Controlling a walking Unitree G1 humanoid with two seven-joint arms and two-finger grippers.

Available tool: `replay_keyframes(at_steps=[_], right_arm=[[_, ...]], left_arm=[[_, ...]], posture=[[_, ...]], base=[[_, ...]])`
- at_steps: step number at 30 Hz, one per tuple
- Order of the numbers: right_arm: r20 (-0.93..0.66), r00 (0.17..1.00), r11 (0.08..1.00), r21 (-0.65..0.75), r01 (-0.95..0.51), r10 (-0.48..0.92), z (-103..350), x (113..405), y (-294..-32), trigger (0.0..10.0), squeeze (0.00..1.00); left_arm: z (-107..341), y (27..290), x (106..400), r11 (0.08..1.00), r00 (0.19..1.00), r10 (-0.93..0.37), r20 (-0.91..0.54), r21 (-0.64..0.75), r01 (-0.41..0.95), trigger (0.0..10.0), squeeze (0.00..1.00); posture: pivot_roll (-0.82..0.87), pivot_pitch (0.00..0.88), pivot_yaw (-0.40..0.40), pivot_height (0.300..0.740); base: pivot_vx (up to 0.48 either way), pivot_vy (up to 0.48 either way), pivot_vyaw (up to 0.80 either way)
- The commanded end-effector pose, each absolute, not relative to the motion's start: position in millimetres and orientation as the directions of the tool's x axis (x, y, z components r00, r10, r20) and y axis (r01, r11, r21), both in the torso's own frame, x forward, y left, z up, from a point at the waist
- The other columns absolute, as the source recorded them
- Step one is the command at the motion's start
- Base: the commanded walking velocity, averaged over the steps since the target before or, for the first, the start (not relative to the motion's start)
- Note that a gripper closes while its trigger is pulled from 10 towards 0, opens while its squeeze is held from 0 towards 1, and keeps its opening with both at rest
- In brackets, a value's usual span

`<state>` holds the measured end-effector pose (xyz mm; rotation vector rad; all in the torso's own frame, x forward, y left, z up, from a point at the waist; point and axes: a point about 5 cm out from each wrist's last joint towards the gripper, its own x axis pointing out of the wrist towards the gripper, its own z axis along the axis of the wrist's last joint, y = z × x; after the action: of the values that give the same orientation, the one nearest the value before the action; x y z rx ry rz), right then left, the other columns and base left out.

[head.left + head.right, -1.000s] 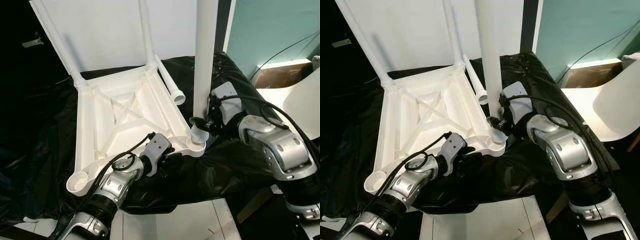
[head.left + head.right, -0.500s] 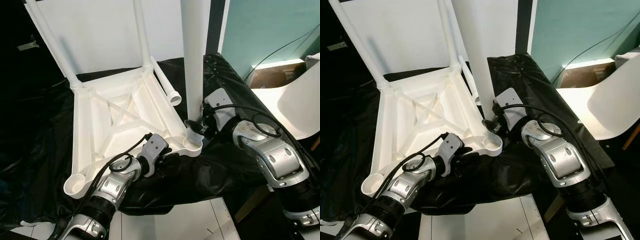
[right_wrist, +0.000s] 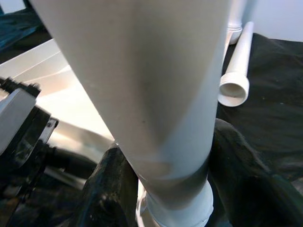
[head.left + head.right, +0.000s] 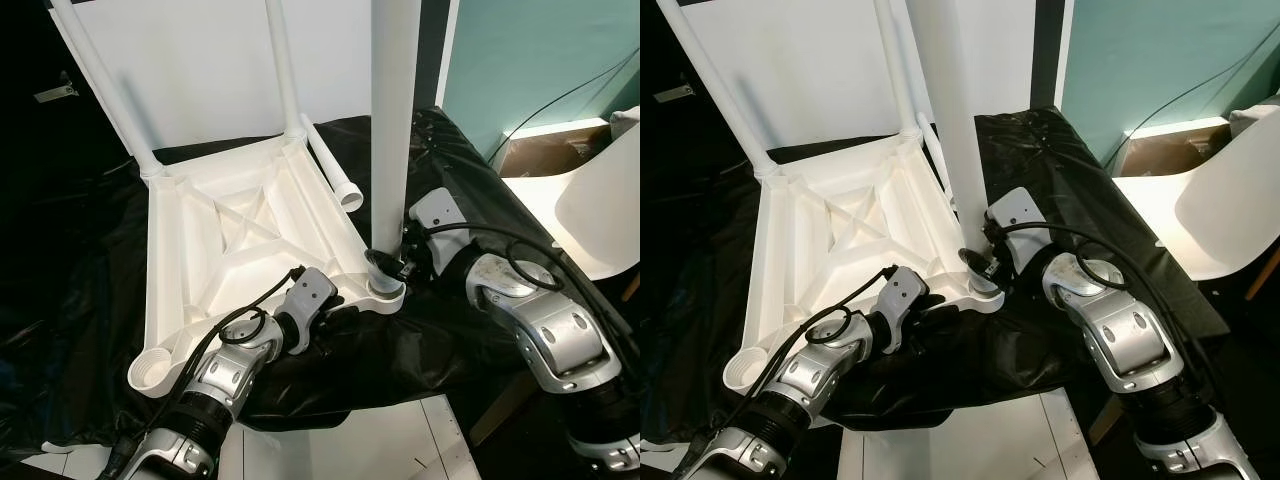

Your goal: Building children table

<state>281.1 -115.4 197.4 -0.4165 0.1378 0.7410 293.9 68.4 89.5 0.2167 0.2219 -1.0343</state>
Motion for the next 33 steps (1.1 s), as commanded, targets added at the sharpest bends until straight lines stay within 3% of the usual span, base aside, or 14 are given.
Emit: replay_keyframes(at_steps=[1, 10, 17, 24, 33], right_arm=[[-0.375, 0.682, 0.638, -0.254, -0.727, 0.628, 176, 276, -115, 10.0, 0.0], [-0.425, 0.659, 0.612, -0.262, -0.746, 0.621, 169, 266, -124, 10.0, 0.0], [-0.47, 0.66, 0.645, -0.222, -0.731, 0.586, 155, 264, -131, 10.0, 0.0], [-0.468, 0.729, 0.811, -0.043, -0.584, 0.5, 155, 274, -130, 10.0, 0.0], [-0.475, 0.73, 0.823, -0.021, -0.567, 0.491, 165, 279, -134, 10.0, 0.0]], left_arm=[[77, 66, 284, 0.407, 0.391, -0.854, -0.343, 0.027, 0.913, 10.0, 0.0], [75, 68, 283, 0.414, 0.396, -0.85, -0.346, 0.024, 0.91, 10.0, 0.0], [75, 67, 283, 0.409, 0.392, -0.853, -0.345, 0.024, 0.912, 10.0, 0.0], [74, 69, 280, 0.404, 0.385, -0.853, -0.352, 0.021, 0.915, 10.0, 0.0], [74, 68, 281, 0.407, 0.388, -0.852, -0.352, 0.023, 0.913, 10.0, 0.0]], posture=[[-0.16, 0.0, 0.084, 0.74], [-0.16, 0.0, 0.084, 0.74], [-0.16, 0.0, 0.085, 0.74], [-0.16, 0.0, 0.092, 0.74], [-0.16, 0.0, 0.084, 0.74]], base=[[0.0, 0.0, 0.0], [0.0, 0.0, 0.0], [0.0, 0.0, 0.0], [0.0, 0.0, 0.0], [0.0, 0.0, 0.0]])
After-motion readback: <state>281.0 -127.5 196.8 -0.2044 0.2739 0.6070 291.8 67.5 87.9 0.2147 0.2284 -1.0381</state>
